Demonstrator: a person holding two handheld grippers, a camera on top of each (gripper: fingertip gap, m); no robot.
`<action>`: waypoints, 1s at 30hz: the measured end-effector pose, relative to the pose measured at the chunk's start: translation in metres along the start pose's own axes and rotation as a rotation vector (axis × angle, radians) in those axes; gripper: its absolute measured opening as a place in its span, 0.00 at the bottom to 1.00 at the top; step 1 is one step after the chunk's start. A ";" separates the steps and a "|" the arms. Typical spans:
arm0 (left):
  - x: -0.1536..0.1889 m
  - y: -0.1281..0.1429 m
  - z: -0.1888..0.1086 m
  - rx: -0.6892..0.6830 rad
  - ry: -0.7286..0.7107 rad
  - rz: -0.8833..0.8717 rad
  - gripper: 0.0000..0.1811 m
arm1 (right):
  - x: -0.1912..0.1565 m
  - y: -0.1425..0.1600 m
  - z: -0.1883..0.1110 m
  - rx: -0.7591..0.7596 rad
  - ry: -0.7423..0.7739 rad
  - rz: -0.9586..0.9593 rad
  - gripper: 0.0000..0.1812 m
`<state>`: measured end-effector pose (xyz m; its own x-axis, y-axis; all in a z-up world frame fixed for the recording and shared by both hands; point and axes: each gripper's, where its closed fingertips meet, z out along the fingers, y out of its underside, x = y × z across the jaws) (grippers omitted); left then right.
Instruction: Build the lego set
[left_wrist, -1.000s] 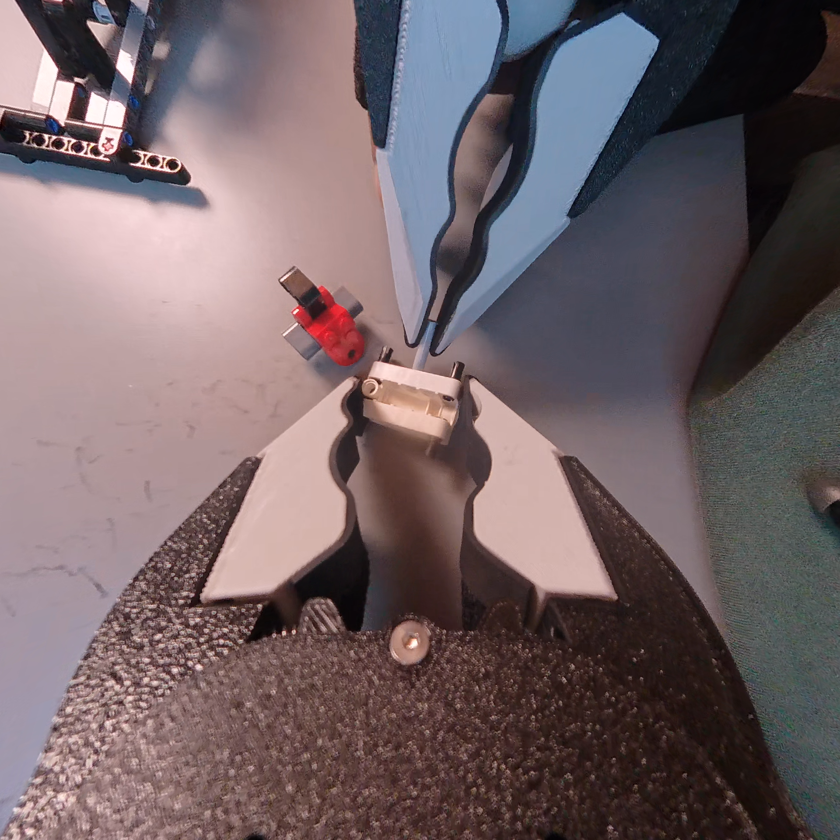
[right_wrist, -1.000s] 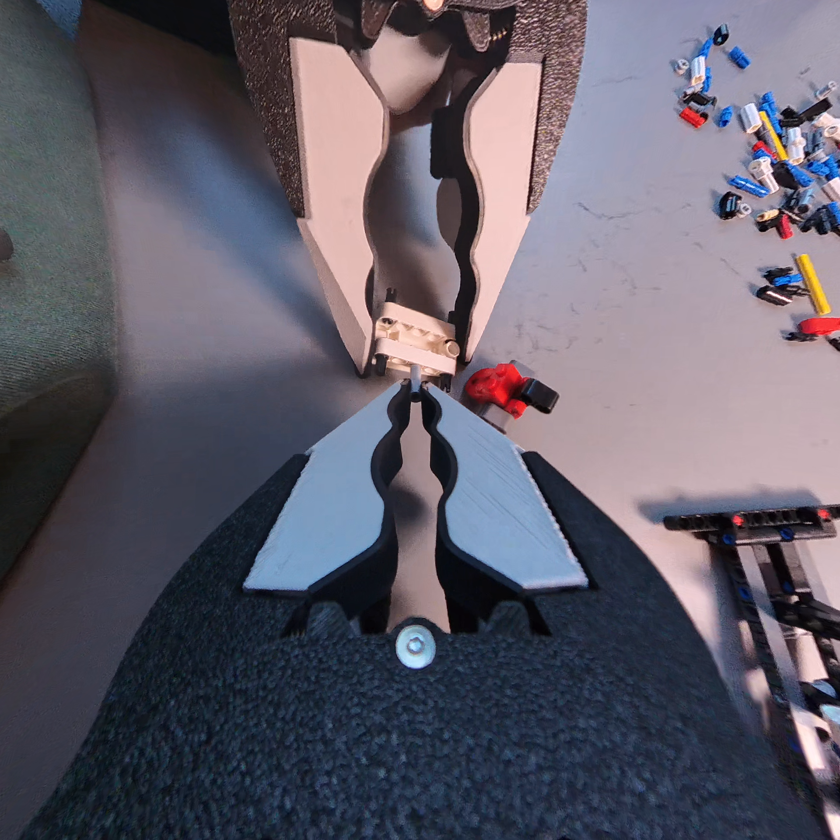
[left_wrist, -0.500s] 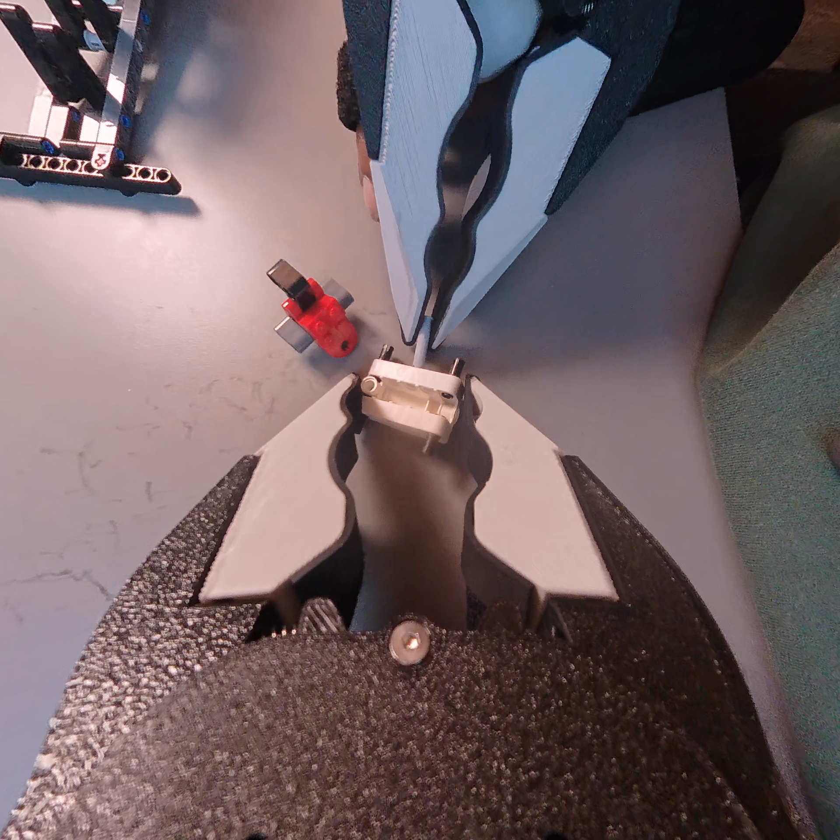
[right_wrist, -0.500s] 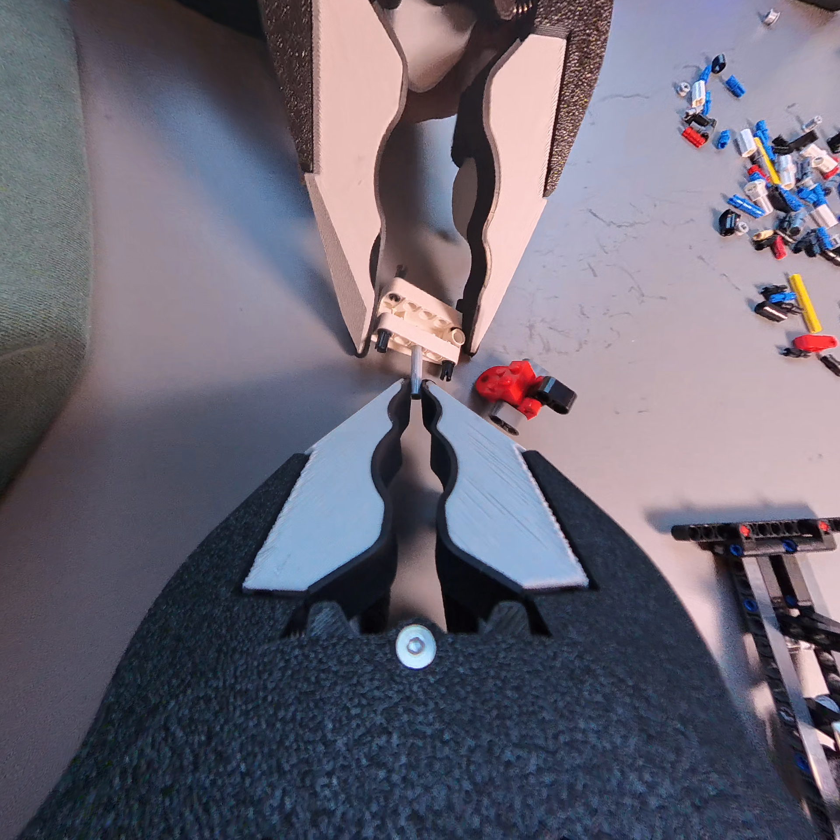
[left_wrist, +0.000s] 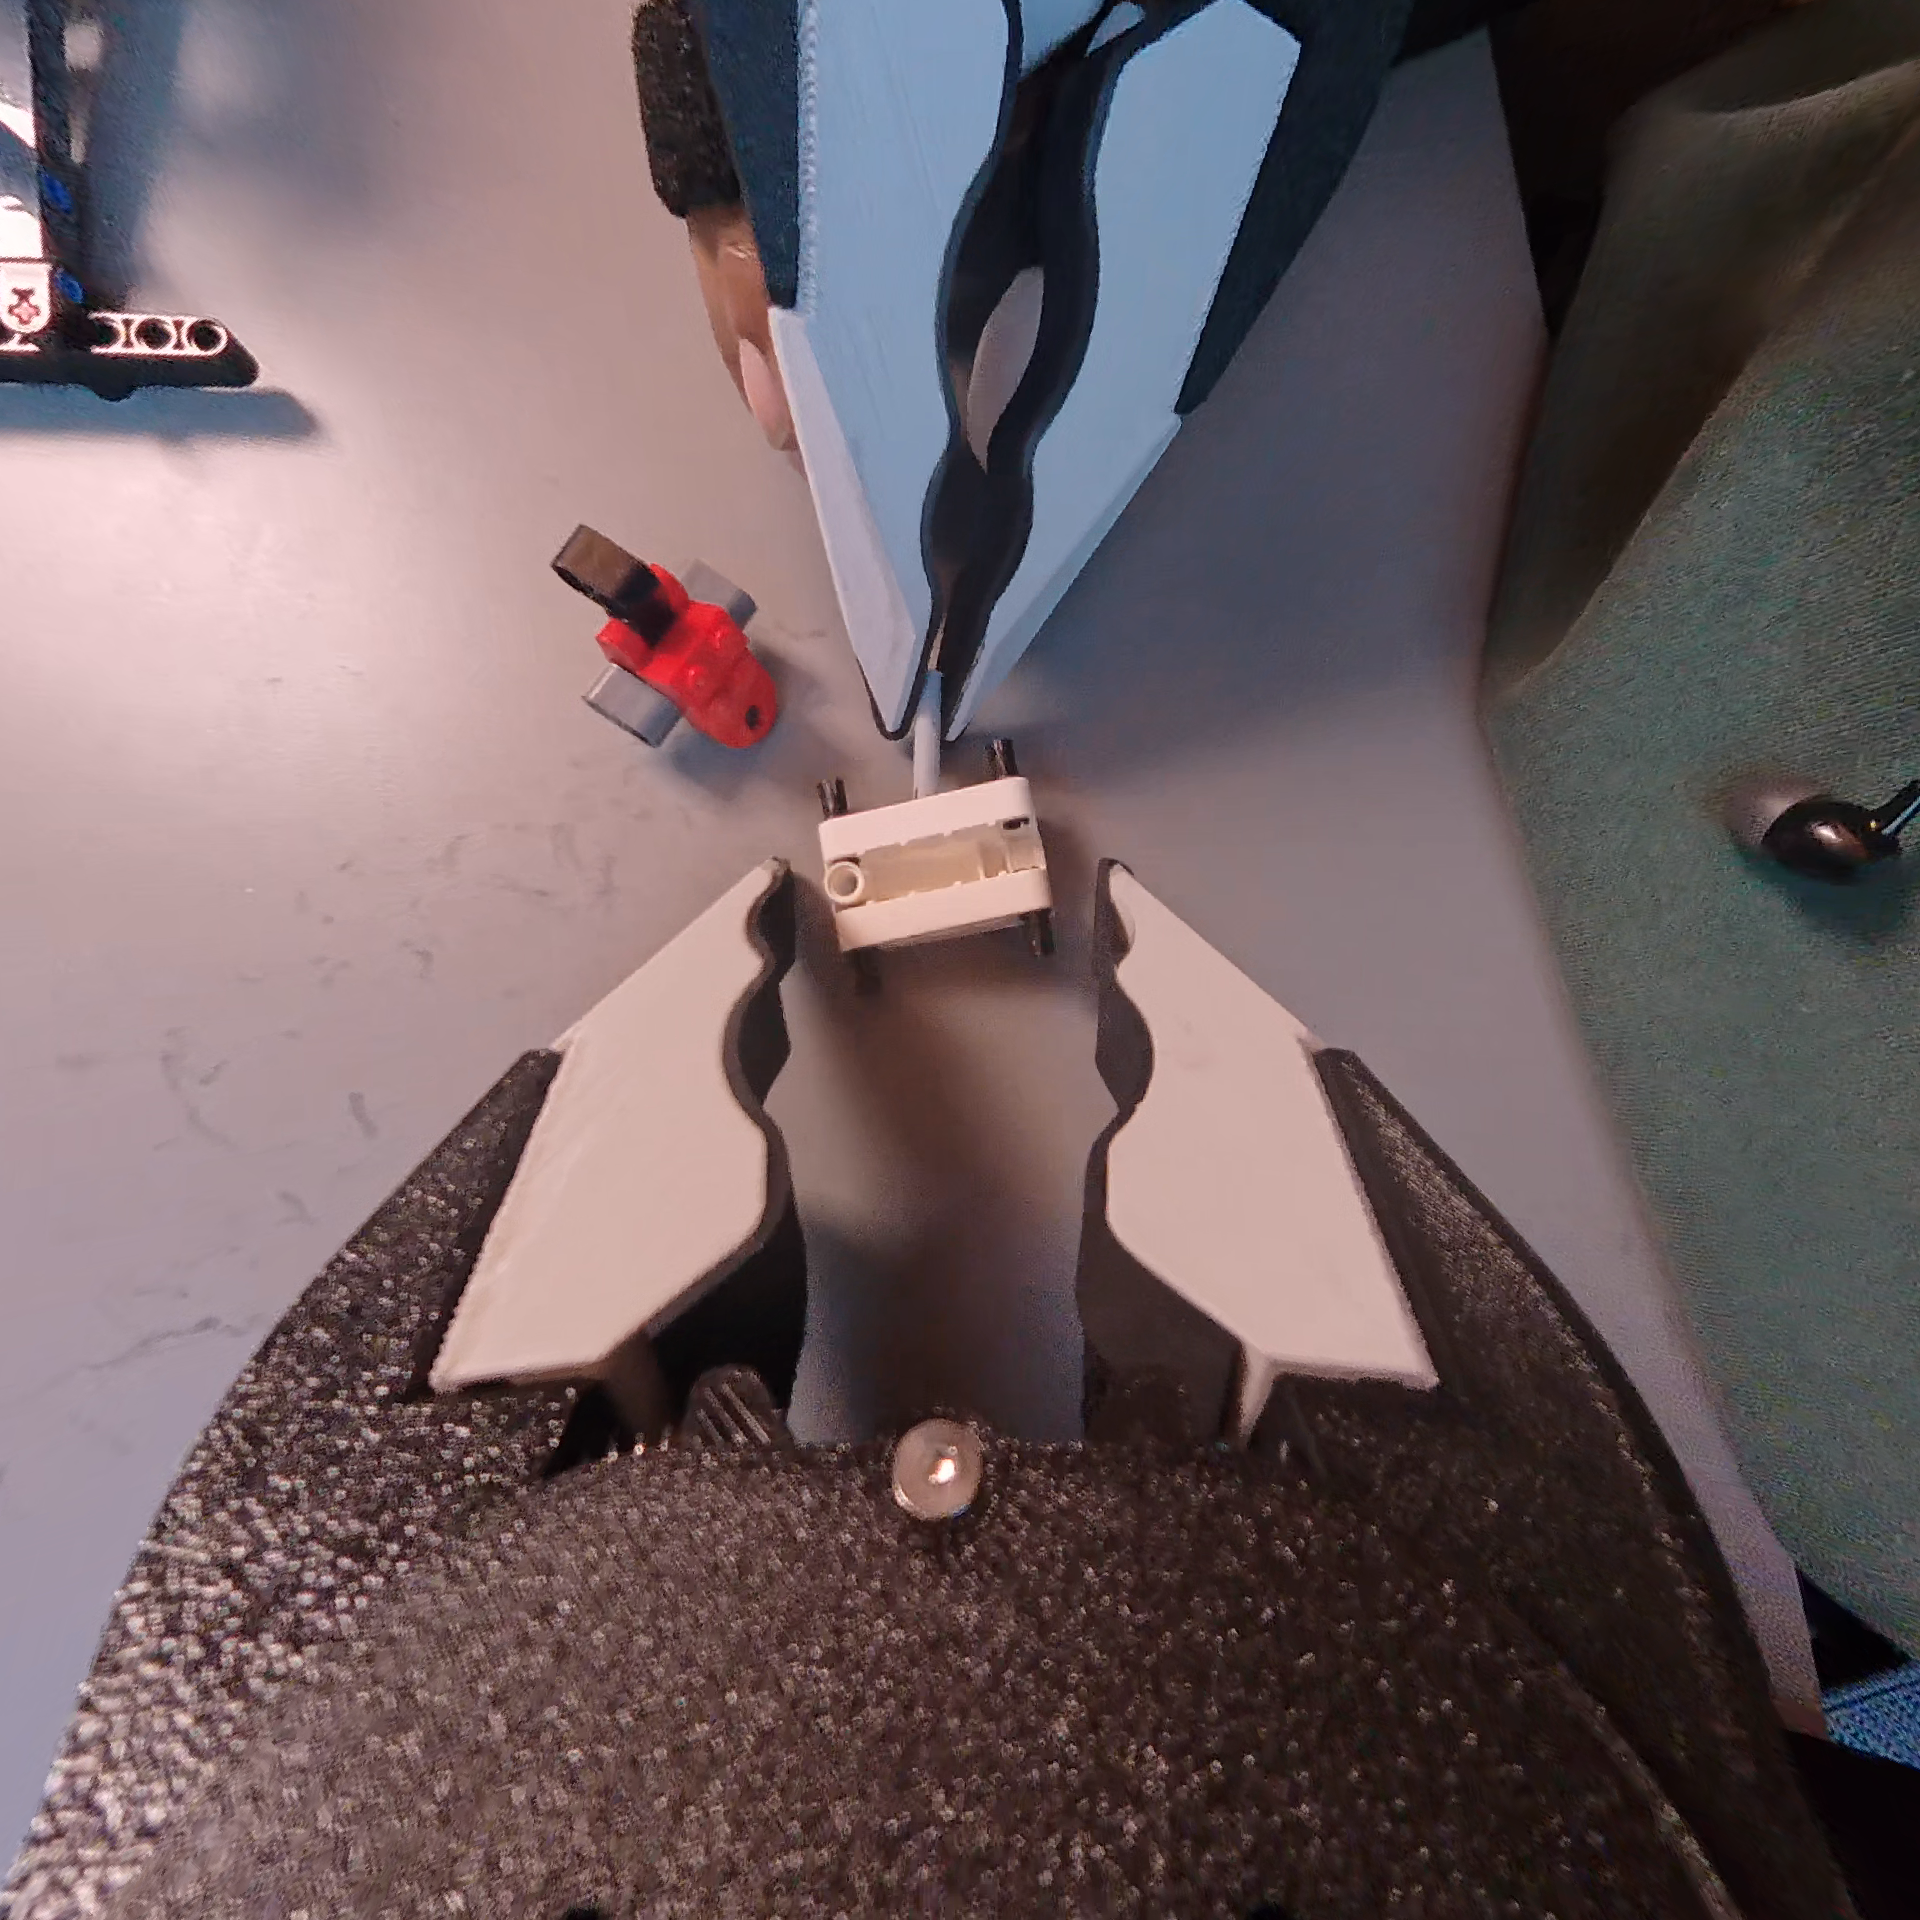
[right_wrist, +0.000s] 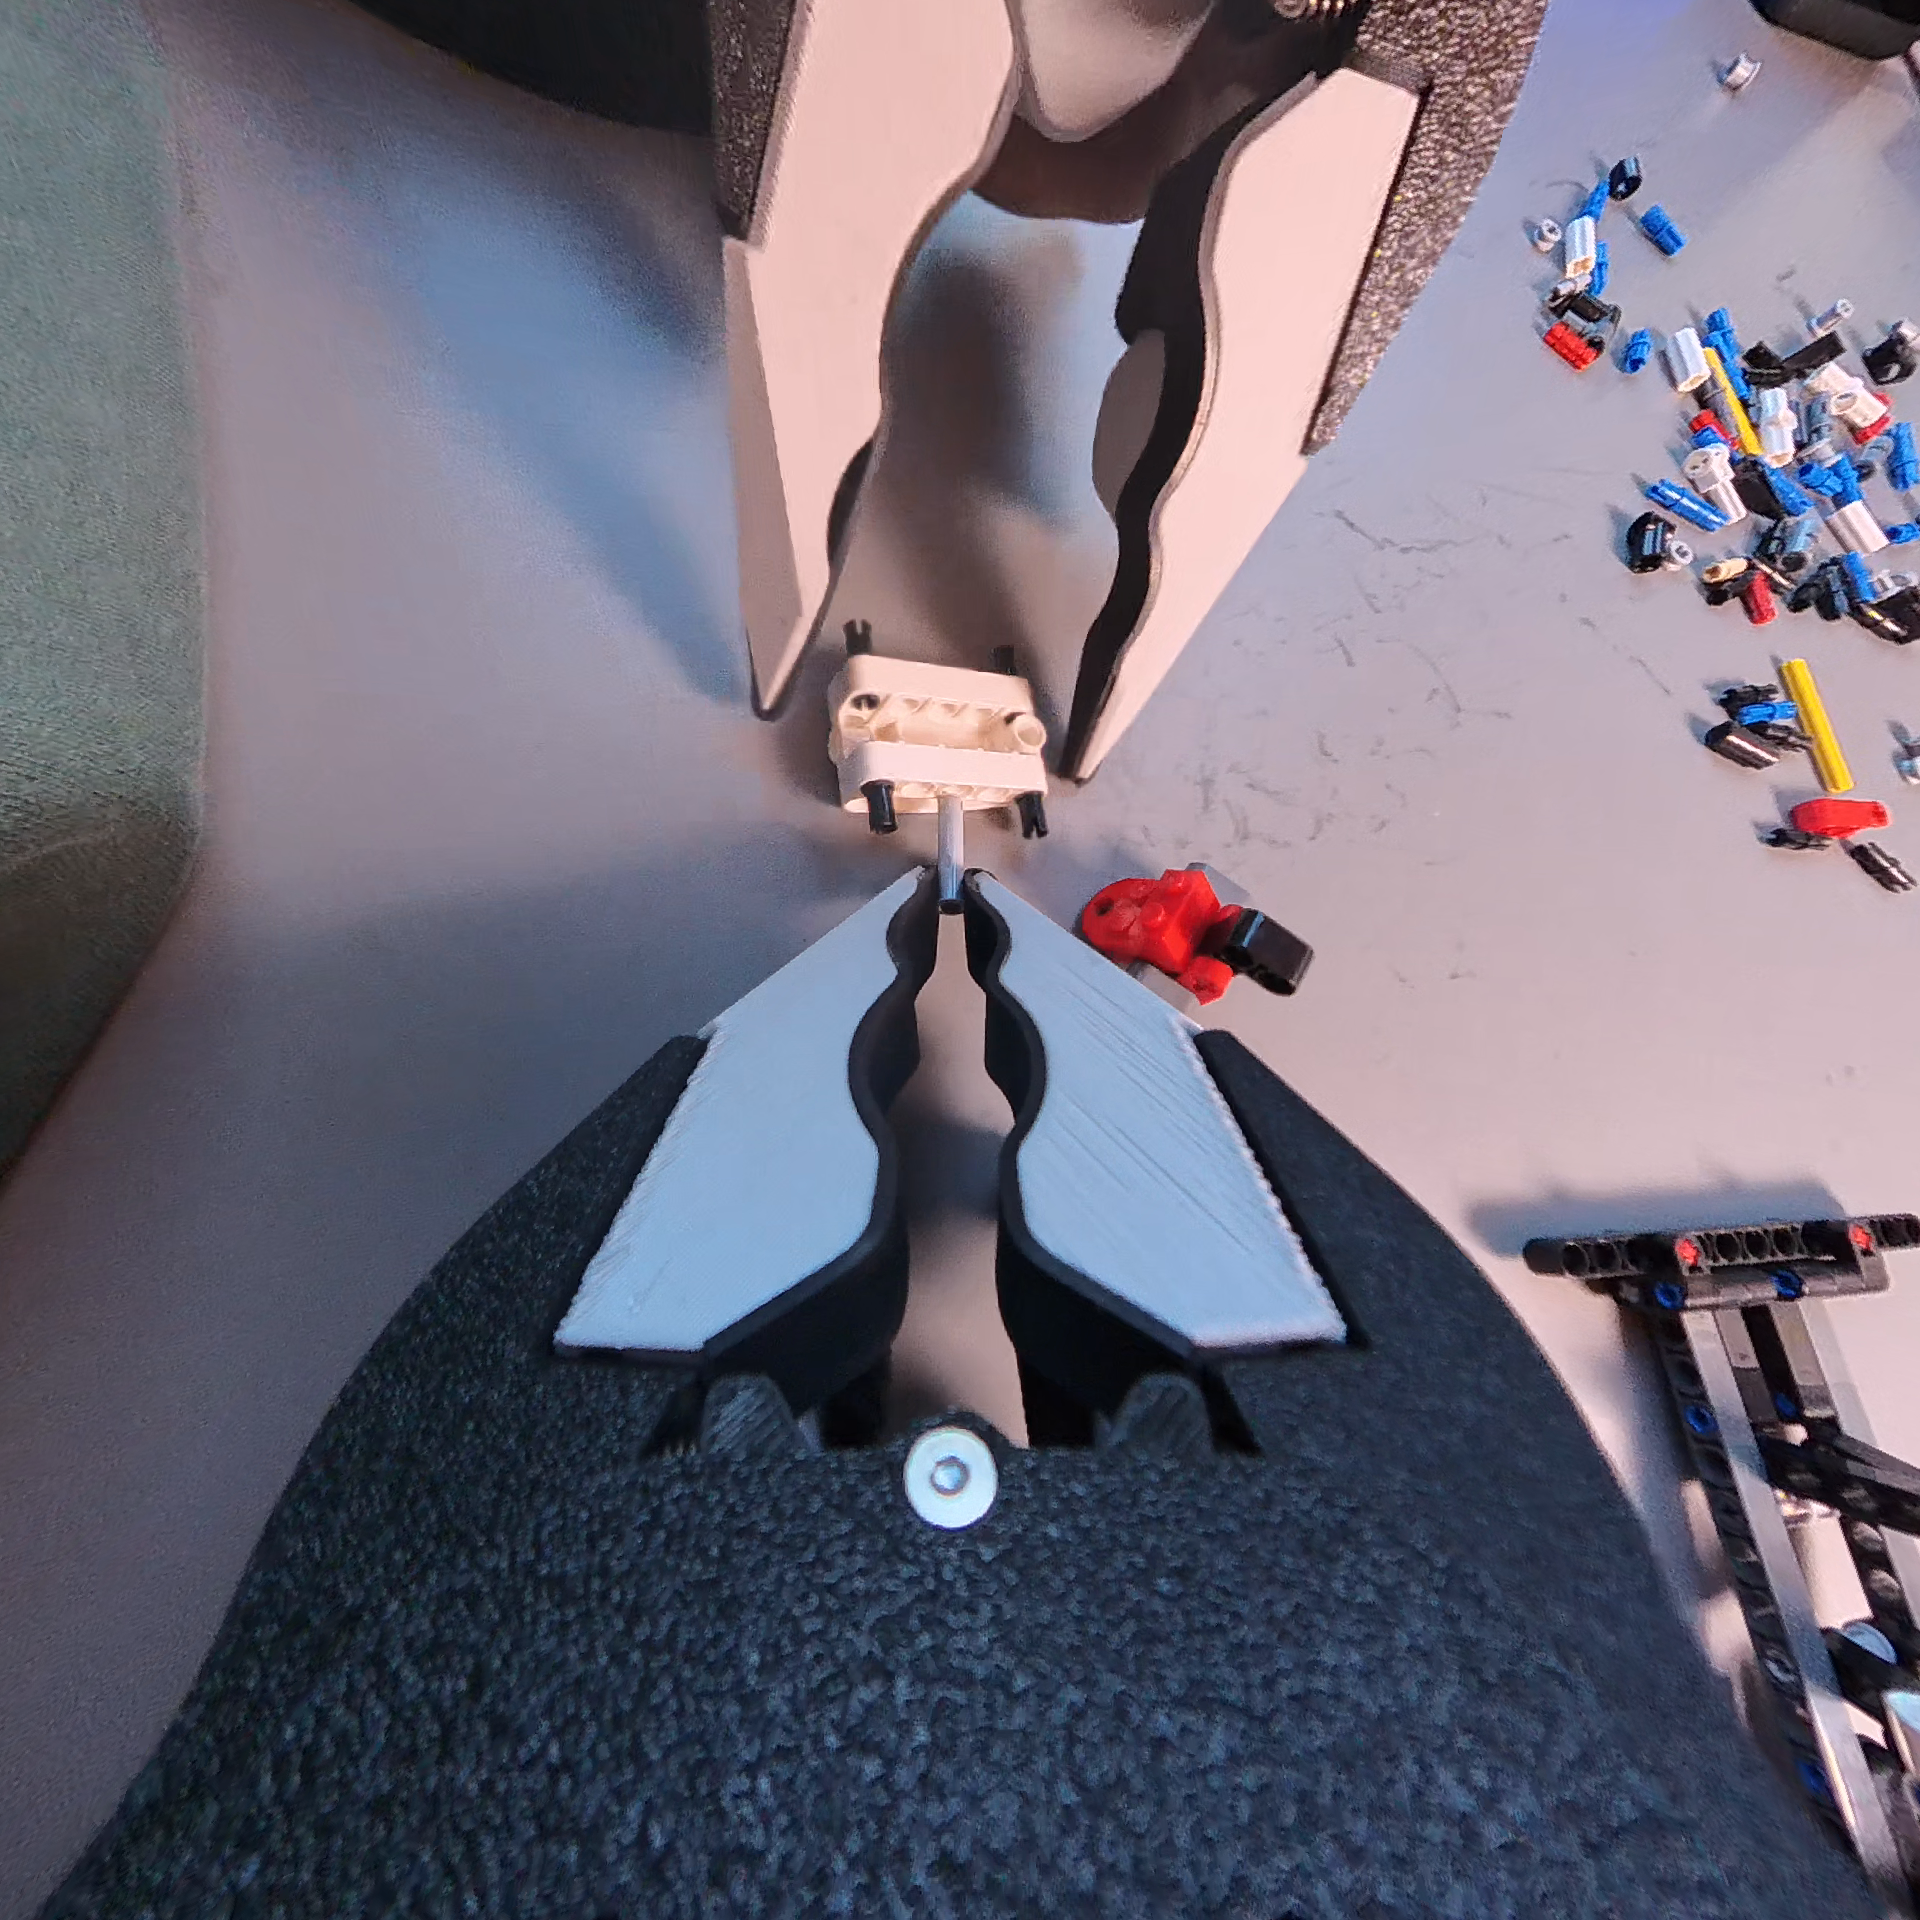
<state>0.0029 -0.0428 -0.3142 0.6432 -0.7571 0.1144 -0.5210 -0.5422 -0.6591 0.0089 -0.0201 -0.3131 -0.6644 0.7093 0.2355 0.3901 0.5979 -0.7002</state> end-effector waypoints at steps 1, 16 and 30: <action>-0.001 -0.001 0.000 -0.003 0.009 -0.004 0.32 | 0.001 0.000 0.000 0.001 -0.003 -0.003 0.02; -0.005 -0.001 0.004 0.084 -0.129 -0.004 0.24 | 0.000 -0.012 0.004 0.059 -0.095 -0.005 0.02; -0.003 -0.001 0.003 0.089 -0.121 0.018 0.23 | -0.001 -0.008 0.008 0.020 -0.093 -0.041 0.02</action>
<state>0.0030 -0.0388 -0.3167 0.6999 -0.7141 0.0154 -0.4844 -0.4904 -0.7245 0.0013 -0.0285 -0.3138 -0.7363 0.6462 0.2008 0.3492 0.6170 -0.7052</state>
